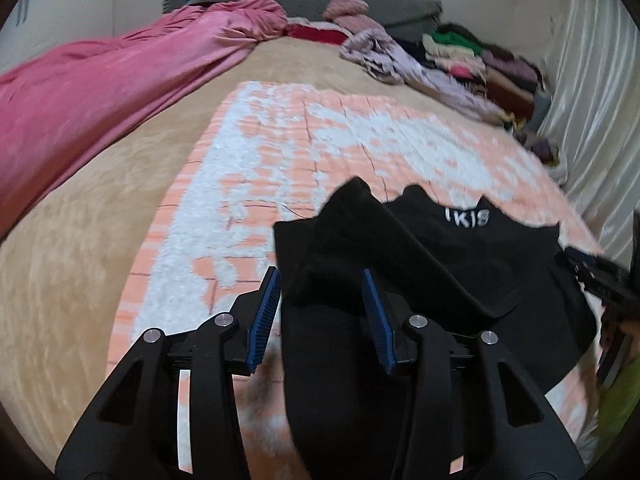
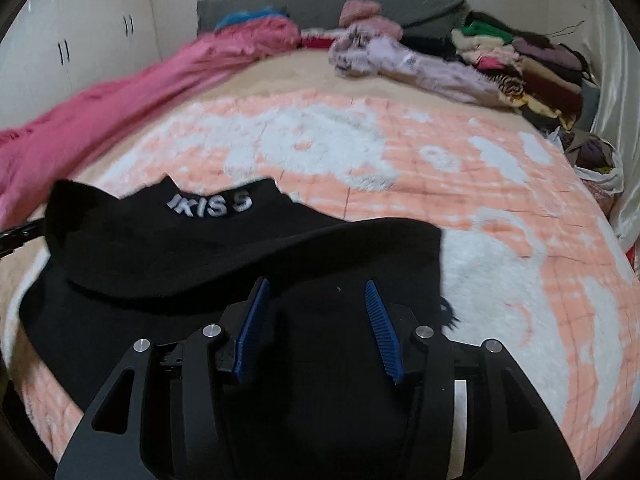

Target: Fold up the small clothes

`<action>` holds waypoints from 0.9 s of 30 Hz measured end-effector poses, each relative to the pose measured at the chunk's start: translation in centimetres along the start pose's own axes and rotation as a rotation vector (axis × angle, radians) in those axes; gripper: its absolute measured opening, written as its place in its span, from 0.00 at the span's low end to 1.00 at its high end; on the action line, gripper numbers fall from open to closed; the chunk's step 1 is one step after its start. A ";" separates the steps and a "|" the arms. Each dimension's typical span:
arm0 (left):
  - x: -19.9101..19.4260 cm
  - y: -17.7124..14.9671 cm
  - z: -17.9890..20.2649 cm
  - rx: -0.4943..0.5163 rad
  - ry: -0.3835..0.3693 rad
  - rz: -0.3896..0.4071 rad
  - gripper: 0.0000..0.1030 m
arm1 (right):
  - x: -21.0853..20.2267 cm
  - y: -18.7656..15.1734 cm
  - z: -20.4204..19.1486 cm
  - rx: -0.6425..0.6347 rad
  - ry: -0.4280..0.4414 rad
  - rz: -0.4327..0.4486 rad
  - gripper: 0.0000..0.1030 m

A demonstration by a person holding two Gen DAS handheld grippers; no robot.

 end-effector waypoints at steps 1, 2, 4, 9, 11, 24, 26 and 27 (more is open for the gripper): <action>0.5 0.0 0.1 0.013 0.015 -0.011 0.37 | 1.0 0.2 -0.1 -0.005 -0.012 -0.017 0.47; 0.7 0.1 0.1 0.016 0.027 -0.015 0.38 | 1.7 0.4 -0.2 -0.008 -0.020 -0.033 0.47; 1.5 0.6 -0.3 -0.008 0.069 -0.029 0.38 | 3.1 1.0 -0.3 -0.008 -0.056 -0.046 0.47; 3.5 2.7 -1.3 -0.107 0.116 -0.057 0.38 | 4.8 2.9 0.9 0.063 -0.072 -0.044 0.47; 4.1 3.4 -1.7 -0.187 0.081 -0.066 0.38 | 4.8 3.6 1.4 0.079 -0.089 -0.029 0.47; 4.6 1.7 -2.7 -0.294 -0.044 -0.040 0.31 | -0.3 1.9 9.0 0.208 -0.108 0.050 0.49; 4.4 1.5 -2.6 -0.288 -0.045 -0.035 0.26 | 0.6 1.4 8.6 0.226 -0.053 0.016 0.49; 4.3 1.5 -2.3 -0.270 -0.039 -0.031 0.25 | 1.3 1.1 8.6 0.239 -0.049 -0.004 0.49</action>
Point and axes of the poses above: each gripper's, at about its wrist camera, not at the fingertips, and x roughly the way its jaws point, z to its right, y to its top, the point moved 5 cm from there along x, roughly the way its jaws point, and after that the axes turned 2 degrees about x, right-handed, at the moved point
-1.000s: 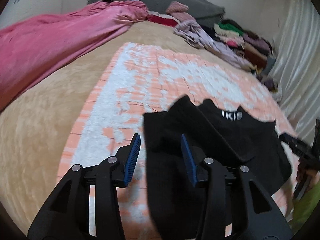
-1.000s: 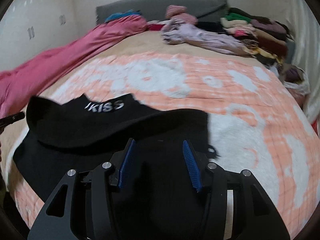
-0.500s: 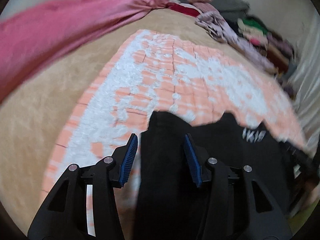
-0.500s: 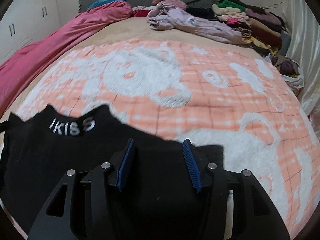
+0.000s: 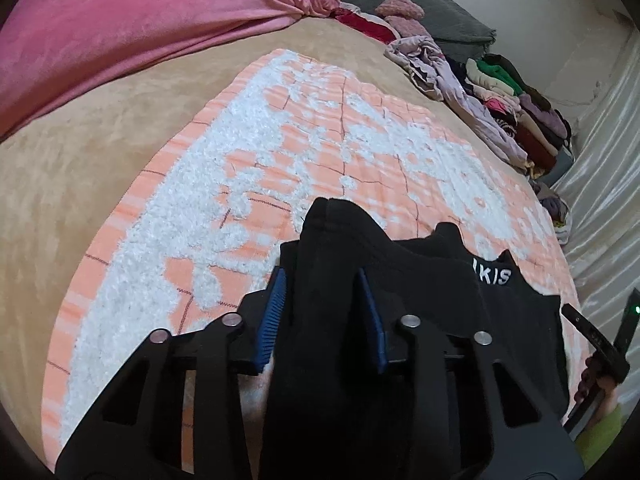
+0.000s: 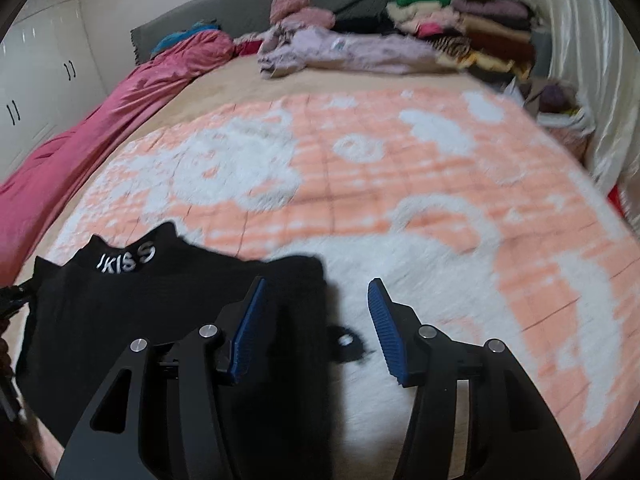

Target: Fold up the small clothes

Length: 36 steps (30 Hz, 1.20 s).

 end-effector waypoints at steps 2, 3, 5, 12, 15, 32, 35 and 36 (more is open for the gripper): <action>-0.2 0.0 0.1 0.023 0.013 0.007 0.19 | 0.7 -0.4 -0.2 0.020 0.000 -0.017 0.40; -0.3 0.0 0.2 0.035 0.022 0.013 0.16 | 1.0 -0.6 -0.5 0.023 0.019 -0.029 0.28; -0.3 0.0 0.2 0.044 0.032 0.017 0.09 | 1.3 -1.1 -1.2 0.004 0.023 -0.033 0.18; -2.2 0.5 0.6 0.049 0.027 0.078 0.06 | -1.4 0.1 -1.6 -0.018 0.011 0.078 0.08; -1.9 0.5 0.6 0.070 0.048 0.079 0.06 | -1.7 1.0 -1.3 -0.007 0.009 0.097 0.08; 0.6 -0.4 0.2 0.139 0.121 0.039 0.14 | 1.2 -1.5 -0.5 -0.022 -0.132 0.027 0.20; 0.3 -0.3 0.1 0.119 0.116 0.040 0.15 | 0.1 -1.5 -0.3 0.000 -0.131 0.054 0.31; 0.1 -0.3 0.2 0.118 0.115 0.042 0.16 | -0.3 -1.6 -0.4 0.001 -0.125 0.060 0.32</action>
Point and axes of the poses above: each gripper's, at about its wrist camera, not at the fingertips, and x roughly the way its jaws point, z to its right, y to its top, the point moved 5 cm from there along x, roughly the way its jaws point, and after that the axes turned 2 degrees about x, right-handed, at the moved point
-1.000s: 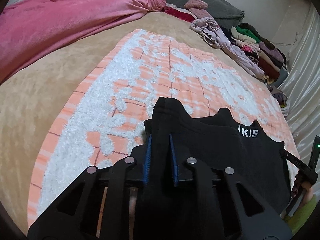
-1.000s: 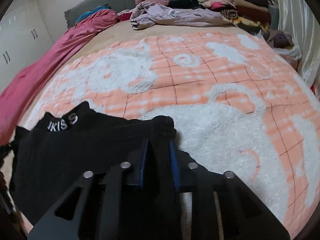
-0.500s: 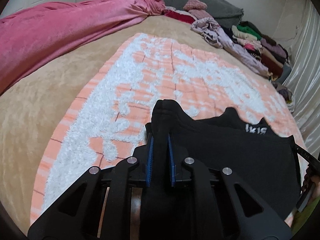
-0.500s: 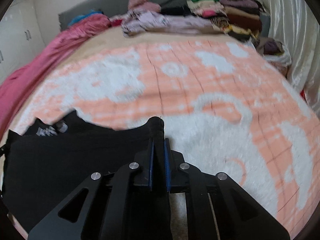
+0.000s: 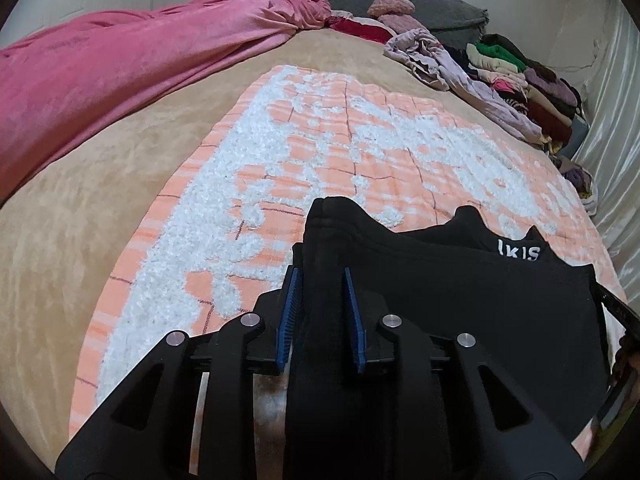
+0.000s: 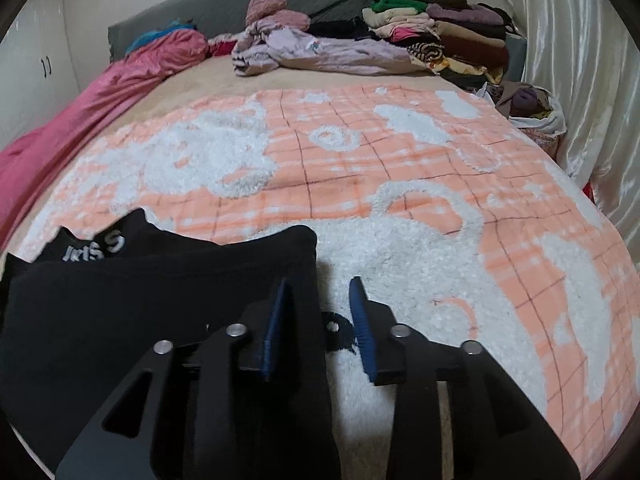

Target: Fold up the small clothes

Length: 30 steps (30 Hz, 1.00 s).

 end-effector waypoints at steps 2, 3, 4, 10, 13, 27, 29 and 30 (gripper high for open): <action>-0.3 0.1 0.0 -0.002 0.003 0.004 0.17 | -0.6 -0.2 -0.2 -0.012 0.003 0.004 0.34; -0.5 0.2 0.0 -0.007 0.001 0.004 0.18 | -1.0 -0.4 -0.3 -0.017 0.003 0.008 0.35; -0.7 0.2 -0.1 -0.013 -0.003 0.008 0.21 | -1.6 -0.5 -0.6 -0.022 0.011 0.017 0.35; -2.6 0.7 -0.3 -0.032 -0.004 0.042 0.33 | -4.7 -1.7 -2.0 -0.042 0.058 0.069 0.44; -3.6 0.6 -0.5 -0.032 -0.002 0.063 0.36 | -6.3 -2.7 -3.2 -0.072 0.094 0.081 0.44; -6.4 -3.0 0.8 0.017 -0.027 0.053 0.48 | -8.6 -7.8 -4.8 -0.119 0.175 0.017 0.44; -6.5 -4.1 1.3 0.046 -0.013 0.040 0.50 | -8.1 -8.4 -4.3 -0.102 0.167 -0.009 0.44; -6.5 -4.6 1.5 0.057 -0.003 0.028 0.50 | -7.9 -8.8 -4.1 -0.094 0.165 -0.019 0.44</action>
Point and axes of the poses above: each gripper's, at about its wrist camera, not at the fingertips, and x roughly the way its jaws point, z to its right, y to its top, the point moved 5 cm from there along x, roughly the way its jaws point, and after that the axes turned 2 degrees about x, right-handed, at the moved point
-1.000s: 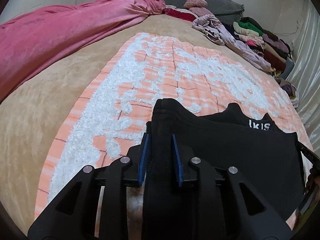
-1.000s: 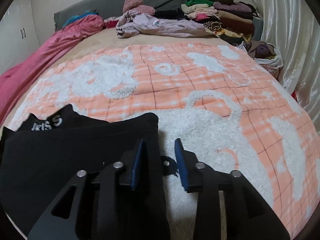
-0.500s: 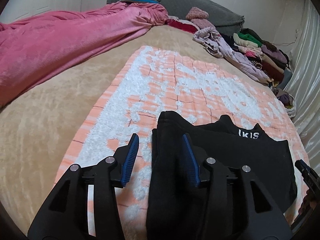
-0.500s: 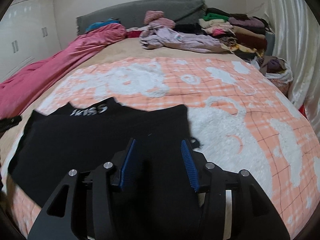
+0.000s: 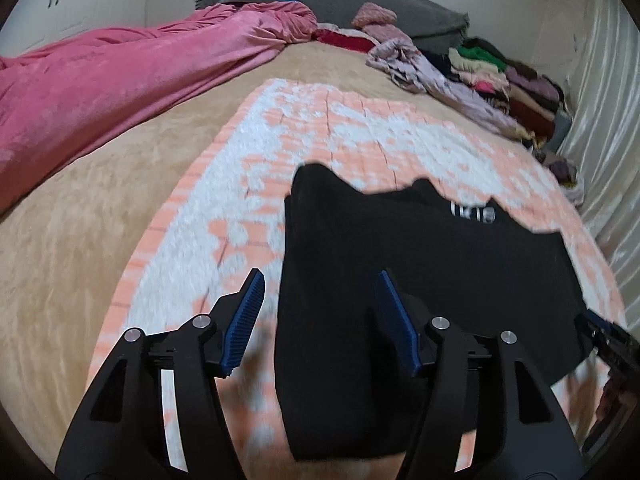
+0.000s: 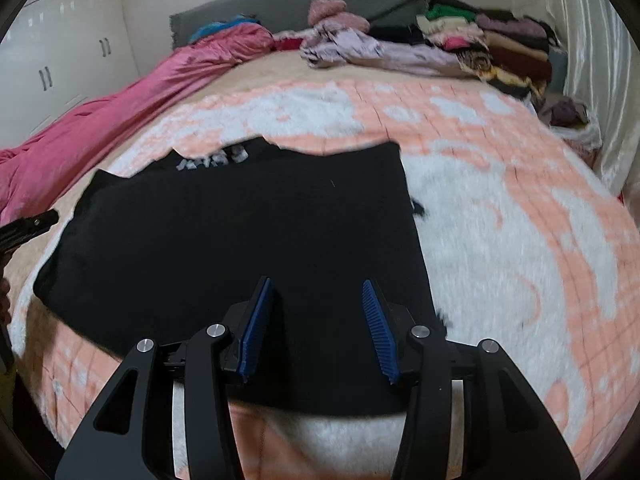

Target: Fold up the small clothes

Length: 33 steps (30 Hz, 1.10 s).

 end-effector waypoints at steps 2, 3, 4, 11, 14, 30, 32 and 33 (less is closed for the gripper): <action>0.5 -1.0 0.2 0.006 0.019 -0.035 0.50 | 0.1 -0.6 0.4 0.007 -0.001 0.000 0.44; 0.8 -1.4 0.2 0.005 0.025 -0.051 0.50 | 0.1 -0.8 0.4 0.011 0.000 0.001 0.44; 1.1 -1.8 0.1 0.005 0.030 -0.068 0.50 | 0.1 -0.9 0.6 0.014 0.001 0.003 0.44; 1.5 -2.9 0.0 0.009 0.055 -0.085 0.53 | 0.2 -1.3 0.6 0.012 -0.005 0.010 0.46; 1.0 -3.0 0.0 0.009 0.065 -0.072 0.56 | -0.5 -1.3 0.4 0.015 0.016 0.016 0.53; -1.2 -2.3 -2.0 -0.097 0.034 0.001 0.85 | -4.6 -0.8 -0.8 -0.019 0.047 0.090 0.74; -1.6 -2.1 -2.6 -0.109 0.048 0.015 0.85 | -4.9 -0.7 -1.2 -0.028 0.049 0.096 0.74; -1.7 -1.9 -3.0 -0.112 0.058 0.023 0.86 | -4.9 -0.7 -1.3 -0.031 0.049 0.096 0.74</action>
Point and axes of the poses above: each gripper's, at about its wrist camera, not at the fingertips, and x roughly the way its jaws point, z to its right, y to its top, the point moved 5 cm from there along x, roughly the way its jaws point, and after that the axes turned 2 degrees about x, right-handed, at the moved point
